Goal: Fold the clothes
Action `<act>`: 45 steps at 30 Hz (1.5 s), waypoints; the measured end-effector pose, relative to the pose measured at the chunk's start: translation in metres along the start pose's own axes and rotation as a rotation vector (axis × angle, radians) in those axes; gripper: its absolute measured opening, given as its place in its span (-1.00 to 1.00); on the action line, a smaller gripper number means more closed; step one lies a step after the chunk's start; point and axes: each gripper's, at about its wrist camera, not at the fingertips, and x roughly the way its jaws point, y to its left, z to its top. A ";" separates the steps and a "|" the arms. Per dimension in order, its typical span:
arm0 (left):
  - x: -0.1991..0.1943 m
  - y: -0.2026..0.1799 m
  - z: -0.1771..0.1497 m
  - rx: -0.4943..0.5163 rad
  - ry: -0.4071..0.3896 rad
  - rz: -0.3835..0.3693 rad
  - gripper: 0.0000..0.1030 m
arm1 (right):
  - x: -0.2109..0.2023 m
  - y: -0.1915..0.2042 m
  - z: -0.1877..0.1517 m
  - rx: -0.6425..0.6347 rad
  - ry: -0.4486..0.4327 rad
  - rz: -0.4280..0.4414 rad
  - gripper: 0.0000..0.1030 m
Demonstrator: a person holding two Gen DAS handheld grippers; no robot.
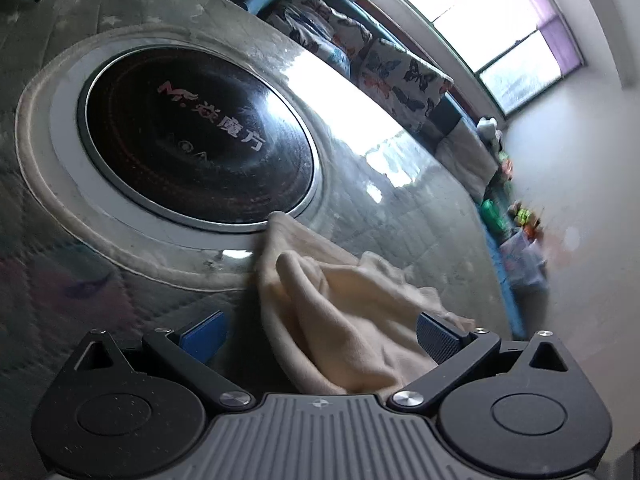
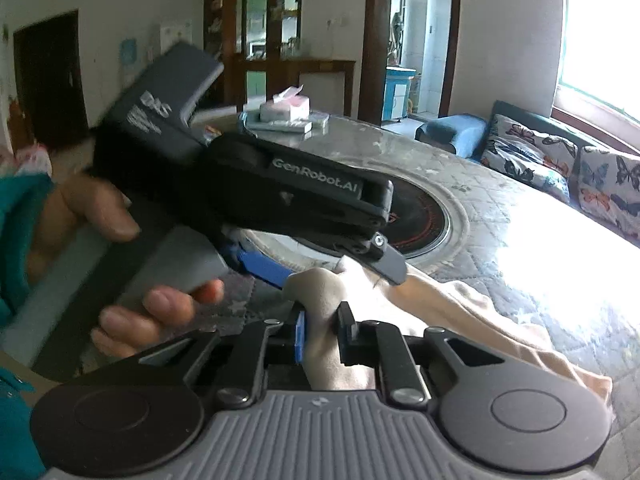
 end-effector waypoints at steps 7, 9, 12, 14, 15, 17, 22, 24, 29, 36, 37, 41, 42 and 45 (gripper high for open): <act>0.009 0.001 0.000 -0.070 0.026 -0.072 0.34 | -0.012 -0.009 -0.007 0.059 -0.027 0.033 -0.73; 0.011 0.002 -0.001 -0.075 0.031 -0.074 0.02 | -0.012 -0.008 -0.011 0.064 -0.026 0.039 -0.73; 0.013 0.005 -0.002 -0.075 0.031 -0.061 -0.31 | -0.012 -0.011 -0.014 0.066 -0.025 0.035 -0.69; 0.014 0.007 -0.002 -0.062 0.031 -0.052 -0.46 | -0.017 -0.015 -0.017 0.085 -0.036 0.029 -0.51; 0.013 0.008 -0.003 -0.052 0.030 -0.049 -0.52 | -0.021 -0.018 -0.018 0.098 -0.045 0.023 -0.33; 0.012 0.010 -0.003 -0.046 0.030 -0.050 -0.57 | -0.031 -0.027 -0.023 0.132 -0.061 -0.007 -0.19; 0.011 0.008 -0.003 -0.014 0.030 -0.042 -0.58 | -0.048 -0.078 -0.041 0.257 -0.058 -0.181 -0.05; 0.011 0.006 -0.003 0.003 0.031 -0.034 -0.57 | -0.050 -0.101 -0.050 0.300 -0.045 -0.281 -0.03; 0.013 0.000 -0.004 0.057 0.030 -0.013 -0.55 | -0.056 -0.148 -0.078 0.438 -0.022 -0.440 -0.02; 0.015 -0.009 -0.006 0.135 0.026 0.014 -0.57 | -0.048 -0.173 -0.100 0.571 -0.022 -0.384 -0.32; 0.015 -0.011 -0.006 0.151 0.025 0.019 -0.57 | -0.047 -0.174 -0.101 0.582 -0.026 -0.371 -0.57; 0.017 -0.022 -0.007 0.228 0.012 0.027 -0.62 | -0.047 -0.176 -0.104 0.600 -0.054 -0.343 -0.80; 0.017 -0.026 -0.007 0.250 0.009 0.025 -0.65 | -0.054 -0.171 -0.102 0.603 -0.073 -0.338 -0.81; 0.020 -0.039 -0.007 0.310 0.005 0.012 -0.70 | -0.072 -0.170 -0.100 0.597 -0.112 -0.356 -0.82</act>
